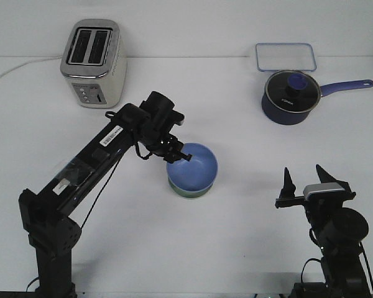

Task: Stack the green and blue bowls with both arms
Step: 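Lower the blue bowl into the green bowl and open the left gripper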

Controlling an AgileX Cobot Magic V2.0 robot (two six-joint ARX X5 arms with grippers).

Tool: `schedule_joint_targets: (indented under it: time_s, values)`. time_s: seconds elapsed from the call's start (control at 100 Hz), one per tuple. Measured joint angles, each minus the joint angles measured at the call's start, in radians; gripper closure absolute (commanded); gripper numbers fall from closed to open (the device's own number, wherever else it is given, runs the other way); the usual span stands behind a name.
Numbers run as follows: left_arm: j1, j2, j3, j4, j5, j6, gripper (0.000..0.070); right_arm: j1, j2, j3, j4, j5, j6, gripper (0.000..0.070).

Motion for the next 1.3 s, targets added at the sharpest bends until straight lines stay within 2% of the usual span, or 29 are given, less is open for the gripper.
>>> schedule_joint_targets:
  time_s: [1.04,1.1,1.26,1.3]
  values:
    - [-0.023,0.068,-0.001,-0.002,-0.014,0.0,0.0681,0.0,0.0,0.0,0.001,0.0,0.0,0.0152]
    - [-0.023,0.068,-0.001,-0.002,-0.014,0.0,0.0659,0.0,0.0,0.0,0.001,0.0,0.0,0.0152]
    - [-0.022,0.068,-0.001,-0.002,-0.037,0.0,0.0512,0.0,0.0,0.0,0.001,0.0,0.0,0.0152]
    - [-0.022,0.068,-0.001,-0.002,-0.05,0.0,0.051,0.0,0.0,0.0,0.001,0.0,0.0,0.0152]
